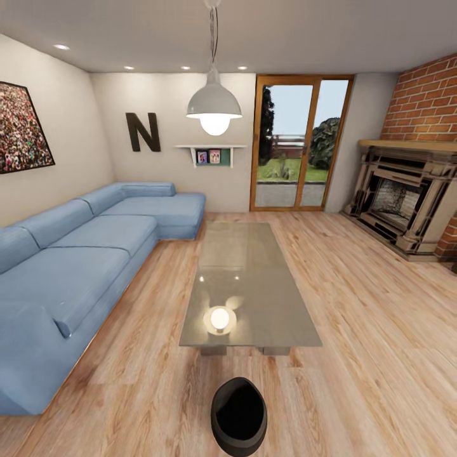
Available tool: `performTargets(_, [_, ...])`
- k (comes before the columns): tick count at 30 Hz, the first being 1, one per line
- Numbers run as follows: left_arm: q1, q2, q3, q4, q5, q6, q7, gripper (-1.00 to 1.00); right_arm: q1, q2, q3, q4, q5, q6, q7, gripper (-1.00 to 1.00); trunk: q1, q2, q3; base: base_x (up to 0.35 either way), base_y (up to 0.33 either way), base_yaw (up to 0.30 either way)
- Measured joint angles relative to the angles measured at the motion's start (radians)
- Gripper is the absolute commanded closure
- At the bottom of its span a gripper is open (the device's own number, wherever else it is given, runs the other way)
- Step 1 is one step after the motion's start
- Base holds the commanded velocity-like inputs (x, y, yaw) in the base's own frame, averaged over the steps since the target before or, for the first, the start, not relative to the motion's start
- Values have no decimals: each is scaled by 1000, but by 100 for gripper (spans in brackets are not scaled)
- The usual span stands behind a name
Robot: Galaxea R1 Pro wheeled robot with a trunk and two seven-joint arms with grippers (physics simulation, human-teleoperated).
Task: Place each of the two pumpkins and all three candles from the living room inside a cabinet in the living room (use any cabinet), then make sure every cabinet is closed, and position the cauldron so it is next to a table in the living room.
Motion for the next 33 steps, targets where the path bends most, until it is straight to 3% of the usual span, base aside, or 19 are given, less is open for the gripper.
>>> performTargets(11, [0, -2, -3, 0, -2, -2, 0, -100, 0, 2, 1, 2, 0, 0, -4, -100, -42, 77, 35, 0, 0, 0])
performTargets(33, [2, -44, -1, 1, 1, -10, 7, -100, 1, 6, 0, 13, 1, 2, -3, -100, -127, 231, 104, 0, 0, 0])
